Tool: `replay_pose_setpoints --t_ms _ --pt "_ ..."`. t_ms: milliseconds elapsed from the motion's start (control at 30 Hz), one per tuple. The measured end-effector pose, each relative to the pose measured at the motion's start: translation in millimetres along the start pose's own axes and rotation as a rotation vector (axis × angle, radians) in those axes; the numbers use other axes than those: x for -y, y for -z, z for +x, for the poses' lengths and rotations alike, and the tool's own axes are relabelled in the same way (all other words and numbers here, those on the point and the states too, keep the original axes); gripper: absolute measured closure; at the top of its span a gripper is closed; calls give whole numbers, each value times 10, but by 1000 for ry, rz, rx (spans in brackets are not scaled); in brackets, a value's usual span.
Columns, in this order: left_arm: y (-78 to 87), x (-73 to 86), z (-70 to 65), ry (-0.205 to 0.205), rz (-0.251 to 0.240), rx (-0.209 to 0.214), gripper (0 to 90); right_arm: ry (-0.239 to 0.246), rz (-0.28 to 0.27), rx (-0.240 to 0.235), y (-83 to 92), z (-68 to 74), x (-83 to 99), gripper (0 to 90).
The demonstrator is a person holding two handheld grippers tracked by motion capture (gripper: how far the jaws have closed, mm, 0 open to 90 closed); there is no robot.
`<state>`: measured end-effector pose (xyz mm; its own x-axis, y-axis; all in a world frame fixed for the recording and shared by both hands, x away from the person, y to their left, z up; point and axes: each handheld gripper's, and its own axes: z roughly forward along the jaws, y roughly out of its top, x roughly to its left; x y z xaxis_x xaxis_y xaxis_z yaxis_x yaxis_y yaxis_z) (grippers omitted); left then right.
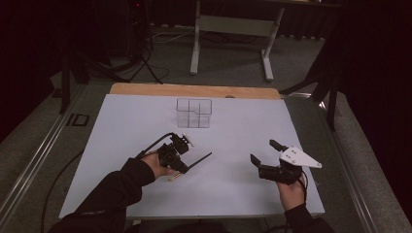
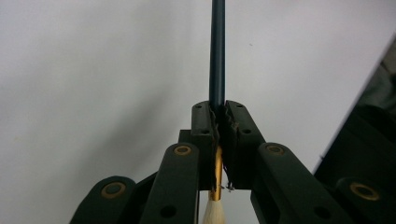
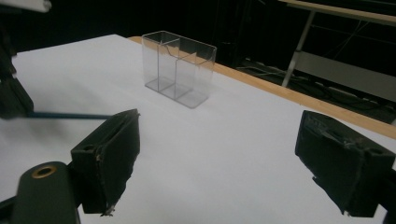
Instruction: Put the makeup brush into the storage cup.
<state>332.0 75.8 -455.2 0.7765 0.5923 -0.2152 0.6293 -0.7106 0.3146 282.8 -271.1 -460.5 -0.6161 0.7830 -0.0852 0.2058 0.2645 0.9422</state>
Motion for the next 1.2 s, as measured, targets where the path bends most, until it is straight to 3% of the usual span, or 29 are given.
replay_pose_setpoints --t_ms 33,67,167,333,400,433,467,533,567,700,867,900,967,1033,1133,1200 --pt "14 -3 2 -14 10 8 837 3 0 -2 -6 2 1 137" --pt "25 -3 -2 -33 6 -10 836 3 1 -2 -14 2 2 137" --pt "13 -8 8 -29 18 -10 836 -3 11 -2 -47 1 8 137" --pt "-20 -13 16 -59 25 14 836 22 12 -5 -60 32 -5 137" --pt "-12 -25 15 -50 24 24 836 31 6 -7 -51 47 -18 137" --pt "2 -33 6 -69 25 21 836 40 2 -7 -45 53 -27 137" --pt "18 -44 3 -56 18 31 836 44 0 -5 -38 62 -37 137" --pt "57 -71 -9 -83 21 24 837 53 -8 -17 -20 79 -62 137" --pt "80 -86 -7 -82 21 41 836 61 -9 -19 -14 89 -77 135" --pt "160 -154 -12 -97 18 38 836 116 33 -71 -40 167 -175 134" --pt "183 -219 -26 -123 36 45 836 222 111 -149 -139 337 -288 113" --pt "170 -230 -18 -102 45 42 837 248 128 -172 -164 371 -301 110" --pt "145 -241 -25 -101 53 48 836 292 134 -199 -200 434 -317 109" --pt "129 -253 -35 -107 56 56 837 386 145 -189 -229 516 -322 119" --pt "129 -279 -36 -103 55 61 836 578 178 -174 -260 644 -302 242" --pt "131 -300 -33 -107 60 67 837 662 169 -176 -268 723 -277 298"
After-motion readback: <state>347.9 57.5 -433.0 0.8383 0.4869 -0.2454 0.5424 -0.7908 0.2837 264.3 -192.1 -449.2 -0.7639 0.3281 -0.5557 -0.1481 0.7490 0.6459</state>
